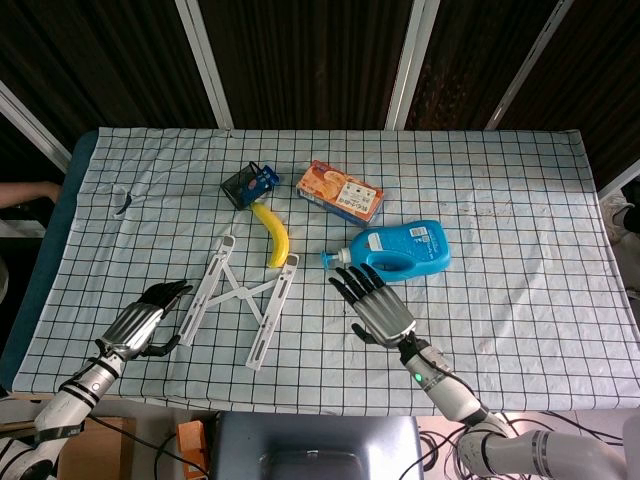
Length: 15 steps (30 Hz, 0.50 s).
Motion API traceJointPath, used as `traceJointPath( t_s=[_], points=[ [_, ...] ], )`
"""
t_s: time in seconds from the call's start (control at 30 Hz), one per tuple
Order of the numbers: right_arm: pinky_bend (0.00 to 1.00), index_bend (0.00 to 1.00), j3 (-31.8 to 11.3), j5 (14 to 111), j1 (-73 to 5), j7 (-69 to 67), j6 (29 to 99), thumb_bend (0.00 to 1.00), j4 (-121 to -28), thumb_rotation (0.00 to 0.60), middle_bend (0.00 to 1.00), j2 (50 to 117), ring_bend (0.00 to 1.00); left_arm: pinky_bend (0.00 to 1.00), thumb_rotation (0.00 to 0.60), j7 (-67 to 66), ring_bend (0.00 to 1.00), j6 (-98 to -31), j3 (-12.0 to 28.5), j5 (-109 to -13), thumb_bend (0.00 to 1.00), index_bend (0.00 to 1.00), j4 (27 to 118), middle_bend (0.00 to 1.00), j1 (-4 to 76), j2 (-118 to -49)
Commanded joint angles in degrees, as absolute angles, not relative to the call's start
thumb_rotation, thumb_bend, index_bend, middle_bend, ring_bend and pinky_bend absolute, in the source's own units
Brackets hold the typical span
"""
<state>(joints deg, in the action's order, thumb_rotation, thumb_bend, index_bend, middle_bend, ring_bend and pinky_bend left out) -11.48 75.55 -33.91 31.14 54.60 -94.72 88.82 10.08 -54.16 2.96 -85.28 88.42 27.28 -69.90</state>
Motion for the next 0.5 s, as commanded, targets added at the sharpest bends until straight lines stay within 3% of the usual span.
traceJointPath(
  t_s=[0.03,0.27,0.37,0.5],
  points=[
    [0.0,0.0,-11.1,75.1,-34.3,31.4,55.1,0.29,-94.8,0.6,0.0,88.7,0.0,0.01,0.6,9.2,0.0,-54.8,2.7,-84.9,0.39,0.0,88.9,0.0,27.3,-69.8],
    [0.03,0.0,-10.3,74.7,-34.4,31.9,57.0,0.29,-95.2,0.6,0.0,87.6,0.0,0.01,0.6,4.2,0.0,-59.0,1.7,-84.4,0.39,0.0,90.6,0.0,25.2,-68.6],
    [0.04,0.0,-10.3,74.9,-34.0,32.5,58.6,0.29,-95.9,0.6,0.0,85.8,0.0,0.01,0.6,2.0,0.0,-65.3,0.3,-88.0,0.4,0.0,91.3,0.0,22.4,-67.6],
    [0.12,0.0,-11.1,75.1,-32.4,32.4,62.5,0.29,-97.3,0.6,0.0,81.3,0.0,0.01,0.6,1.6,0.0,-75.2,-2.8,-92.6,0.4,0.0,89.5,0.0,16.7,-66.1]
  ],
)
